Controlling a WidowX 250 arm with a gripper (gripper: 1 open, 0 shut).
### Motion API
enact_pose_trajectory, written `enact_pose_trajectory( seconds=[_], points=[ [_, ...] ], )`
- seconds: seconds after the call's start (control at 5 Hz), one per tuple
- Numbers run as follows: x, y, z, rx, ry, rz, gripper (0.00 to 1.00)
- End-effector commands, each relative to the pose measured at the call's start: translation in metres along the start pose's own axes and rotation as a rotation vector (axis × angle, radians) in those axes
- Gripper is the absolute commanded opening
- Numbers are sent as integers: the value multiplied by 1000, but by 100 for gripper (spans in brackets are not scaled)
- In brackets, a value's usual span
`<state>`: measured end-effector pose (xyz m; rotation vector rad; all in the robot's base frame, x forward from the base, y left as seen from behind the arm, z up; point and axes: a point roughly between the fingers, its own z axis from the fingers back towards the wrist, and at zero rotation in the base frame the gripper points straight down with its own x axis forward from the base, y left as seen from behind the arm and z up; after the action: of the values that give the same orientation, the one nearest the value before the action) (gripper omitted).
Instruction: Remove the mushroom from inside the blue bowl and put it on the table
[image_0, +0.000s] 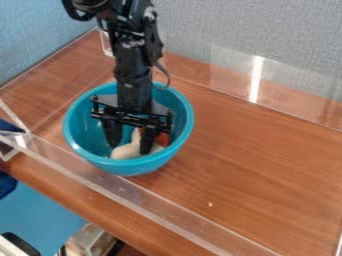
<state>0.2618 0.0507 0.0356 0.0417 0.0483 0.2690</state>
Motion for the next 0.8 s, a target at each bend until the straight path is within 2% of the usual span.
enact_pose_trajectory(
  seconds=[0.0,0.2,0.4,0.6],
  points=[
    [5,-3,-3,4,-16,-42,0],
    [6,-2,3,6,-14,-81,100],
    [4,-11,5,3,-11,-61,100],
    [3,-19,4,2,-7,-40,0]
  ],
)
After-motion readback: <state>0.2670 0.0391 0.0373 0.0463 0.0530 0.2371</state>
